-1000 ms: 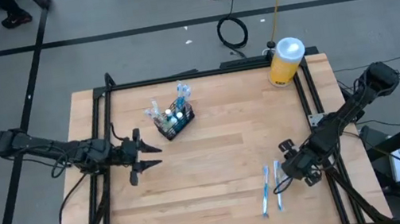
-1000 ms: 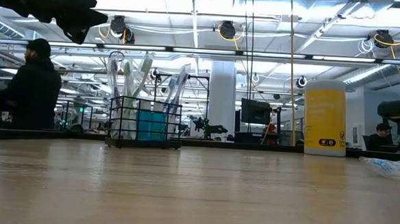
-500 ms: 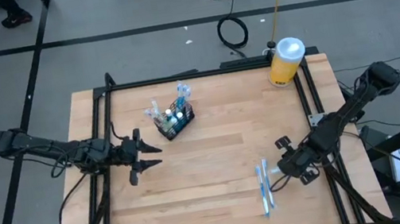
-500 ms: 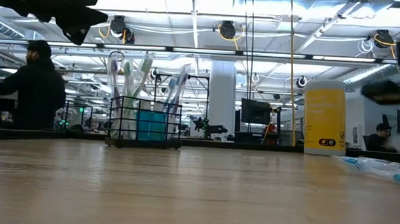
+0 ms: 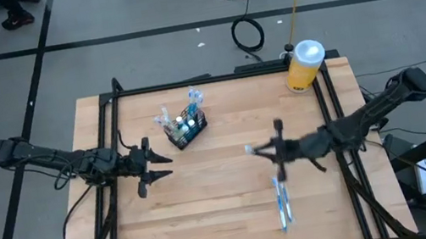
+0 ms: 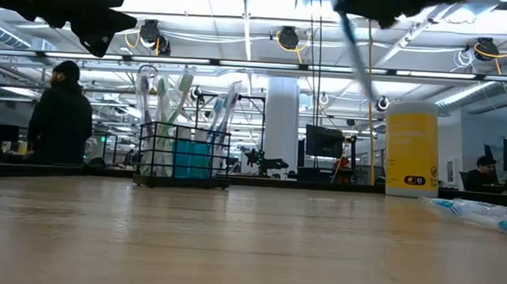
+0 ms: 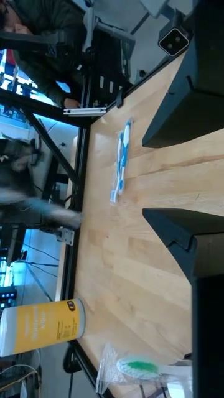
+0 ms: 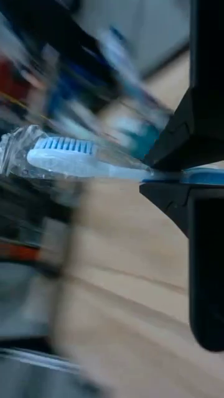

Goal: Pick & Place toothbrushing station
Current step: Put the blue toothbrush into the black wire organizer

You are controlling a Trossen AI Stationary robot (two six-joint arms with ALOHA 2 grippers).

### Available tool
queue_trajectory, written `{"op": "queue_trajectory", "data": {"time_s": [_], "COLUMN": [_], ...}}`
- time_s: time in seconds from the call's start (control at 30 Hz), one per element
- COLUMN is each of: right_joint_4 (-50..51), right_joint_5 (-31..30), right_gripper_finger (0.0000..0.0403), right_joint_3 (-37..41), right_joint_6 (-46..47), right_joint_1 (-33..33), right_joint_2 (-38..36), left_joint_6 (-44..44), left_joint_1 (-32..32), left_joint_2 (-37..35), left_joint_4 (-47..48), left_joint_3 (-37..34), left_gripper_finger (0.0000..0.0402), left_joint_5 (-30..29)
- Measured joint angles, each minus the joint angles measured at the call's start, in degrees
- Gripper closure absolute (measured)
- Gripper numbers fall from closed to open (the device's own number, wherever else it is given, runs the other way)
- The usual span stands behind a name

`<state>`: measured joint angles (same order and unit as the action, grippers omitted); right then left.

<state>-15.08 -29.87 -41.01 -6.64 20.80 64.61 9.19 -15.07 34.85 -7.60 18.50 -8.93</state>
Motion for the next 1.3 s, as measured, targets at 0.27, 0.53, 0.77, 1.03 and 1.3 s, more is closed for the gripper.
{"op": "queue_trajectory", "data": {"time_s": [0.27,0.53,0.77,1.03,1.3], "right_joint_4": [-53.0,-73.5,-70.0,-58.8,-58.5], "right_joint_5": [12.6,19.6,19.5,12.4,8.7], "right_gripper_finger": [0.0386,0.0386,0.0386,0.0386,0.0386], "right_joint_3": [7.4,1.7,-10.3,-22.9,-26.0], "right_joint_6": [-11.6,-10.1,-9.5,-10.0,-10.1], "right_joint_1": [-13.1,-20.7,-23.8,-25.7,-28.1], "right_joint_2": [8.2,23.9,34.5,45.0,51.5], "left_joint_6": [-0.2,-2.4,-3.0,-3.0,-3.0], "left_joint_1": [0.0,0.0,0.0,0.0,0.0], "left_joint_2": [0.0,0.0,0.0,0.0,0.0], "left_joint_4": [-0.3,-1.7,-1.7,-1.6,-1.2], "left_joint_3": [0.0,0.0,0.0,0.0,0.0], "left_gripper_finger": [0.0227,0.0227,0.0227,0.0227,0.0227], "left_joint_5": [0.0,0.0,-0.1,-0.1,-0.1]}}
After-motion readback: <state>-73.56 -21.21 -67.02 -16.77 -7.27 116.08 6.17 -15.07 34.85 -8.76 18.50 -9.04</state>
